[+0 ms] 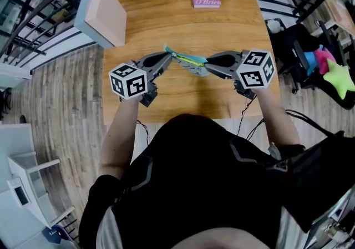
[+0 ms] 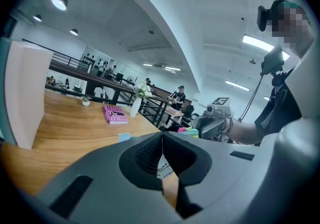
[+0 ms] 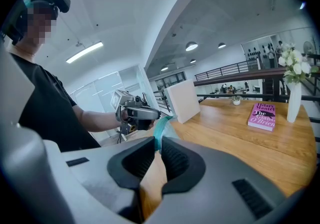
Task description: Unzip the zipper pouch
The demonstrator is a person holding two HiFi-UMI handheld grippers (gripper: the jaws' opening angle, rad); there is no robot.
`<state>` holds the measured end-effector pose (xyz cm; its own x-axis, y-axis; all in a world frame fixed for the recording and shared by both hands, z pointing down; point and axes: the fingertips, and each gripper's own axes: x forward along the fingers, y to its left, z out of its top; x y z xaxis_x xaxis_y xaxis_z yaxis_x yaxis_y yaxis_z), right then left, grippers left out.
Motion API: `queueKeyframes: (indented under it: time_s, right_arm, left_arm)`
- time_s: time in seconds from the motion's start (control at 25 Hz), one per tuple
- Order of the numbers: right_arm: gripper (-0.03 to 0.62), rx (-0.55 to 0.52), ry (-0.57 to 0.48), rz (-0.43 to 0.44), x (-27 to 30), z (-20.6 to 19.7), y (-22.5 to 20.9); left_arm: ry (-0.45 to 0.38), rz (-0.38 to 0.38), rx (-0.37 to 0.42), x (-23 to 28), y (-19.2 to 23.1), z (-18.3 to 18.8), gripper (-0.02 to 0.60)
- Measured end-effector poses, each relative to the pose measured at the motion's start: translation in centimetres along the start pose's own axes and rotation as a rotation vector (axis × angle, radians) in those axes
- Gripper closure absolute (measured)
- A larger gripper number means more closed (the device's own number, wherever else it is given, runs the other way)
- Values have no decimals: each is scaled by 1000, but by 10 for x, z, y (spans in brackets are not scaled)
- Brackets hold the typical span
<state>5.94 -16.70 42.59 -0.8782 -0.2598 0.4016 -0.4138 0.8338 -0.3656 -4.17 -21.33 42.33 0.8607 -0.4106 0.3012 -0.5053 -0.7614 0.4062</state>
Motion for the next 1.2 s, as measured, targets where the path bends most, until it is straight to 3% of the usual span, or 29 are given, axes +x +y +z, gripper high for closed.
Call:
queueKeyframes:
  time_s: [0.2,0.6,0.84,1.2]
  right_arm:
    - [543,4,-1,7,2,0,-4]
    - [543,16,-20,23,4,9,-17]
    - [542,23,-38,35,2,15,-19]
    - [542,40,-16,15,6,14,-34]
  left_arm:
    - [1,21,3,-2,4,0,551]
    - [-33,153,-23,-31,33,13,551]
    - [-13,172,19,-46,33,16,551]
    - [-18,186,-16,-40,39,10,551]
